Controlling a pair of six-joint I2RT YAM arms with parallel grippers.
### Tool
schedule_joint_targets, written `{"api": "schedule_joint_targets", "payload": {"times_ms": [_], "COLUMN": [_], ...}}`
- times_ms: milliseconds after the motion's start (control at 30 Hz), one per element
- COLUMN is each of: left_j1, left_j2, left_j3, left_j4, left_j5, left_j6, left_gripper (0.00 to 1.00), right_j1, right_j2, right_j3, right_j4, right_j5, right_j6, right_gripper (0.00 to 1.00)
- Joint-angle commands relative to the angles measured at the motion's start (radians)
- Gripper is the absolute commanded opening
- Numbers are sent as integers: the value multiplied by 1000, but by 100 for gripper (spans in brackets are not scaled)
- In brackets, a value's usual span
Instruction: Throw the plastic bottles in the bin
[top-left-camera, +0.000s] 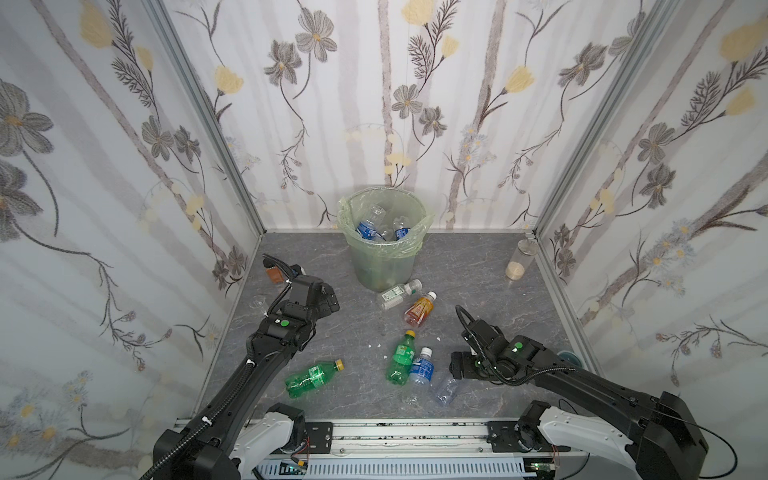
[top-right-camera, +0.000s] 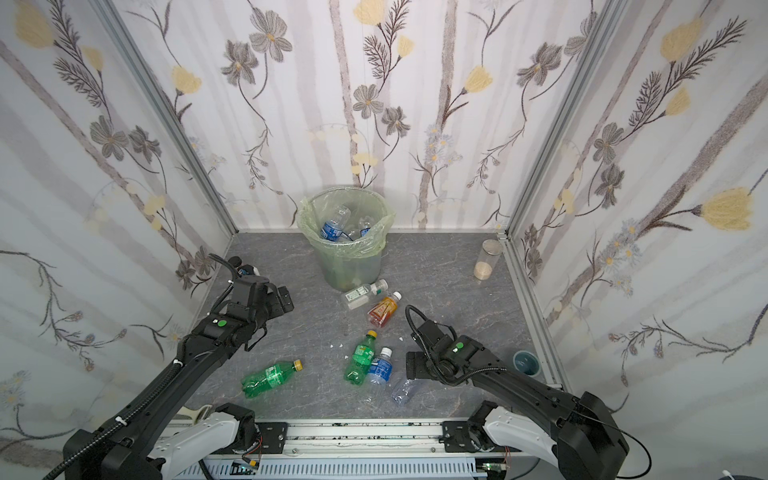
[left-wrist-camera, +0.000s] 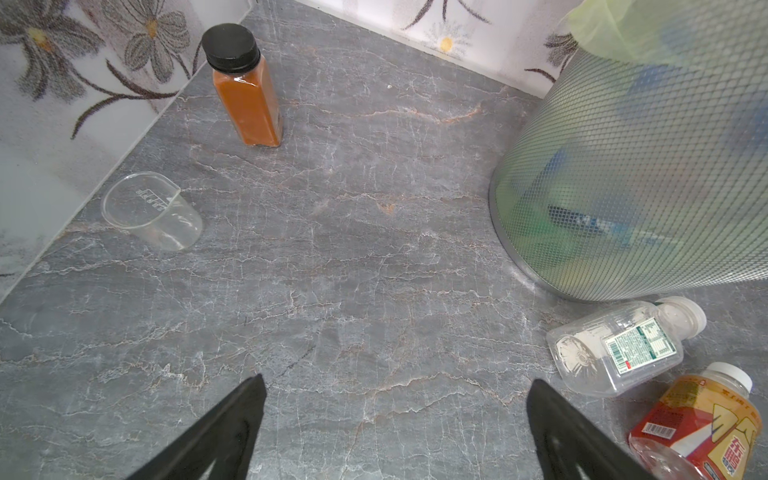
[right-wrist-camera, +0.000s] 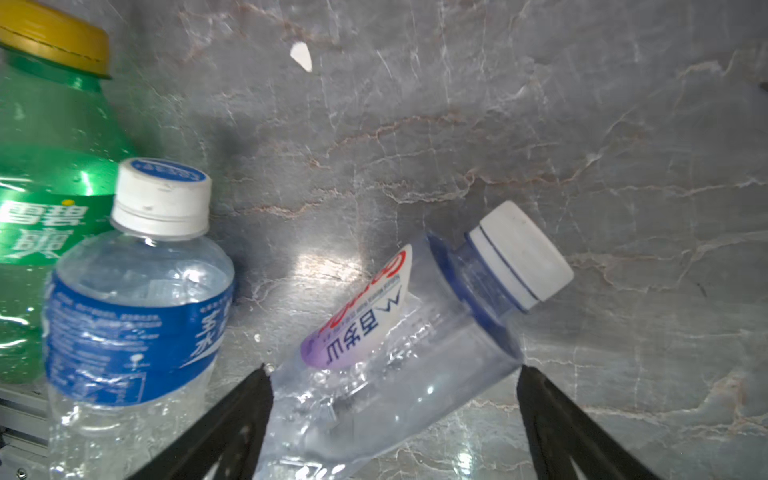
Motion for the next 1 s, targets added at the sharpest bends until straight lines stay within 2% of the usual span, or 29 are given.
{"api": "schedule_joint_targets", "payload": {"times_ms": [0, 300, 567, 700, 967], "left_j1": [2, 2, 2, 3, 2], "left_j2": [-1, -17, -63, -87, -121], "left_j3": [-7, -10, -45, -61, -67], "left_j4": [40, 43, 43, 43, 41], "left_j5": [-8, 4, 43, 67, 90], "left_j6": [-20, -27, -43, -37, -21], "left_gripper": [100, 100, 100, 100, 100], "right_j1": [3, 3, 0, 0, -38], "right_j2": [19, 121, 216, 242, 206], "right_j3": [-16, -19, 21, 44, 150], "right_j4": [66, 215, 264, 276, 215], "right_j5": [-10, -73, -34, -10, 28], "right_j6": [21, -26, -100, -133, -227], "right_gripper": [92, 82, 73, 58, 51]}}
